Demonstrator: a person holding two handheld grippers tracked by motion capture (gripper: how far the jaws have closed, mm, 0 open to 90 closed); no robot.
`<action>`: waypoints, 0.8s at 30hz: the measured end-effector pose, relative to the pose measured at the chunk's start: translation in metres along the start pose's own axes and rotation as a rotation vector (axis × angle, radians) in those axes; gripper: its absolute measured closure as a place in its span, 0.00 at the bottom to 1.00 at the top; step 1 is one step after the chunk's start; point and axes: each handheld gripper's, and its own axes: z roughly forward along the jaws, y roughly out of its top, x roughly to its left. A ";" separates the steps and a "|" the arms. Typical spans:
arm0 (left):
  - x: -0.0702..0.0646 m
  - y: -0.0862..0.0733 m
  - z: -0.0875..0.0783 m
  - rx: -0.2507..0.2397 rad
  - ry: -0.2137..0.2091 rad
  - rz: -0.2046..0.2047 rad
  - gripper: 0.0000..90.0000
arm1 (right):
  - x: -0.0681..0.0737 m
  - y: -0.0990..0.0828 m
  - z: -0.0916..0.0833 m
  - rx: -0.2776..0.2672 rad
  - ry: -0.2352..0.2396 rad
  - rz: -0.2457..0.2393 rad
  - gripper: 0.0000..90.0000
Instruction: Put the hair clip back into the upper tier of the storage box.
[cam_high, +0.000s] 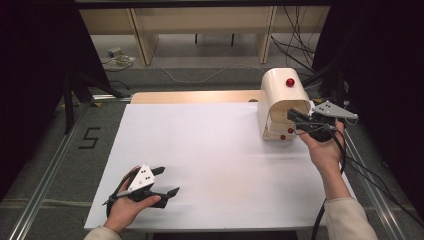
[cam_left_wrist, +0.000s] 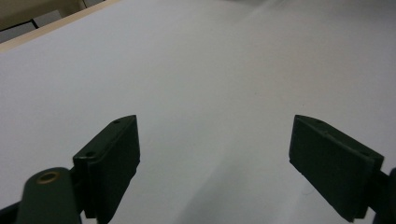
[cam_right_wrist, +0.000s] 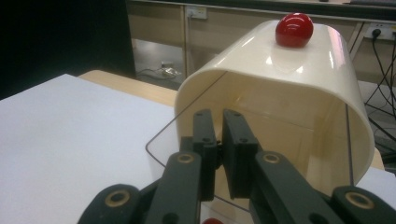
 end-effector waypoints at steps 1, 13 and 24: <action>0.000 0.000 0.000 0.001 0.000 0.000 0.18 | 0.000 0.000 0.000 0.005 -0.001 -0.001 0.94; 0.000 0.000 0.000 0.001 0.000 -0.002 0.18 | -0.003 0.001 0.008 0.016 -0.016 0.010 0.94; 0.001 -0.001 0.001 0.000 0.001 -0.005 0.18 | -0.004 0.001 0.015 0.033 -0.027 0.017 0.94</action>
